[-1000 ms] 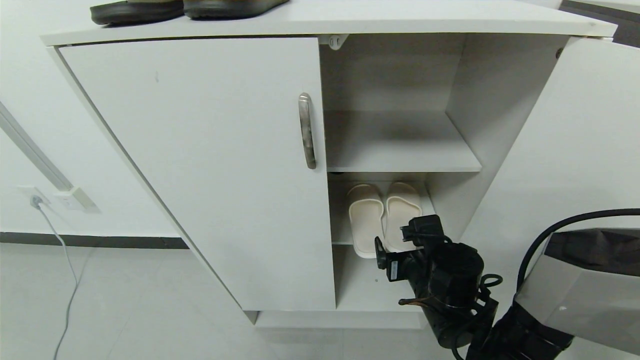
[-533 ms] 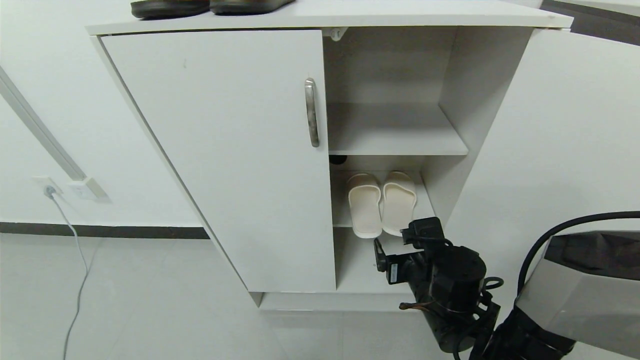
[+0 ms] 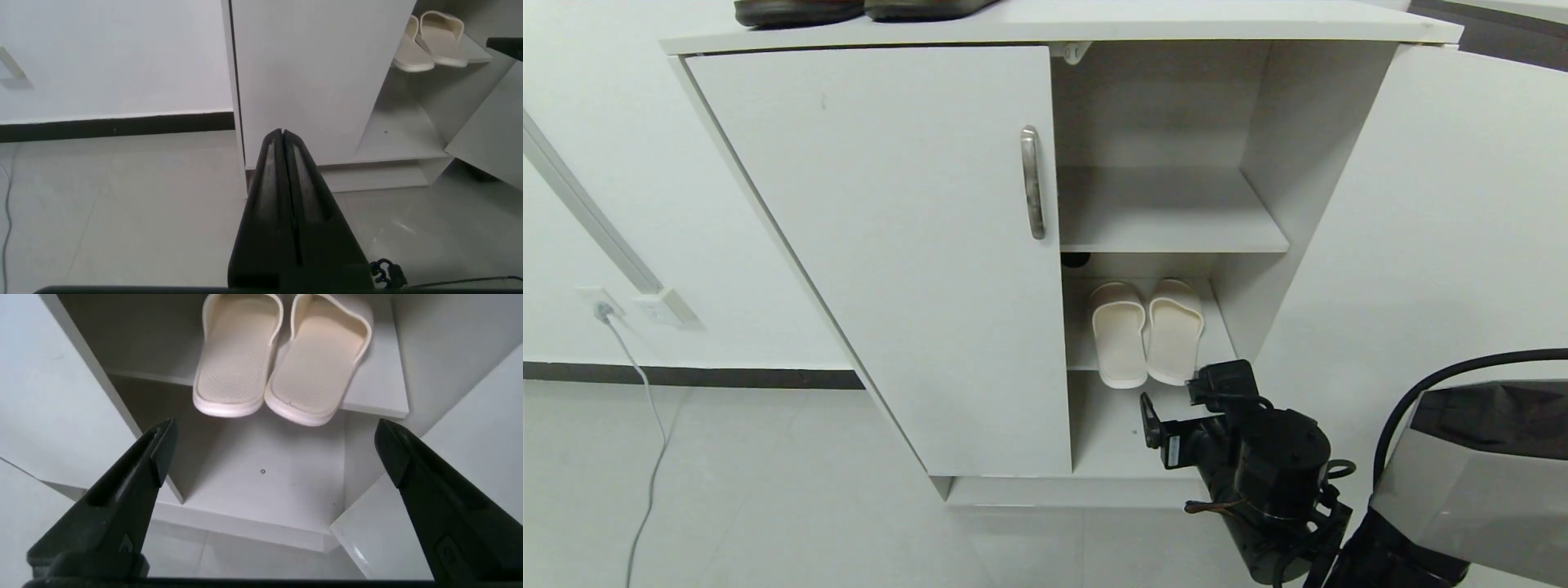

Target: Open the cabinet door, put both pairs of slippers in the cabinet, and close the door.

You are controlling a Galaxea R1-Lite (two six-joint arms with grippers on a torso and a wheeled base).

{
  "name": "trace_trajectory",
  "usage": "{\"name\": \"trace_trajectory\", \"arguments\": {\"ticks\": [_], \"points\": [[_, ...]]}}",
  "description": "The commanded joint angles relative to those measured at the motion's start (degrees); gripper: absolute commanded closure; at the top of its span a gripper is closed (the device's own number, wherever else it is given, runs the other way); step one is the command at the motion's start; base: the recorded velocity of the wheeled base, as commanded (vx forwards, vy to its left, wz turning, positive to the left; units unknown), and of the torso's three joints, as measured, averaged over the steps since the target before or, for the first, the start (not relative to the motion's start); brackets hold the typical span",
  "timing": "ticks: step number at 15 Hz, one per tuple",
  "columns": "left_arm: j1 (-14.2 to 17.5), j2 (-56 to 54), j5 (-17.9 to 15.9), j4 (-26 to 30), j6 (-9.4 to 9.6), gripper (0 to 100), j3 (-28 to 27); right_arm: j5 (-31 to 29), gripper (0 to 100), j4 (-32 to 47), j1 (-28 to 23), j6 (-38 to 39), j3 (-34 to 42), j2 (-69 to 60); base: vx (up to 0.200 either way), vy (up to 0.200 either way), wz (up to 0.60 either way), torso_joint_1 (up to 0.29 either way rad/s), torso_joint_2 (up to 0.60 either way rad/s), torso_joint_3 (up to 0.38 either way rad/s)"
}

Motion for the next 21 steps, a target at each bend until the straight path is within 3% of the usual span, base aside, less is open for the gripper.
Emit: {"name": "trace_trajectory", "arguments": {"ticks": [1, 13, 21], "points": [[0.1, 0.1, 0.0, 0.0, -0.02, 100, 0.0, 0.0, 0, 0.0, 0.0, 0.0, 0.2, 0.1, 0.000, 0.000, 0.00, 0.000, 0.00, 0.000], [0.0, 0.1, 0.0, 0.0, -0.02, 100, 0.0, 0.0, 0, -0.4, -0.1, -0.7, 0.4, 0.9, 0.000, 0.000, 0.00, 0.004, 0.00, 0.143], [0.1, 0.1, 0.0, 0.0, -0.20, 100, 0.0, 0.0, 0, -1.8, -0.1, -0.8, 0.3, 2.4, 0.000, 0.025, 0.00, 0.001, 0.00, 0.000]]}}
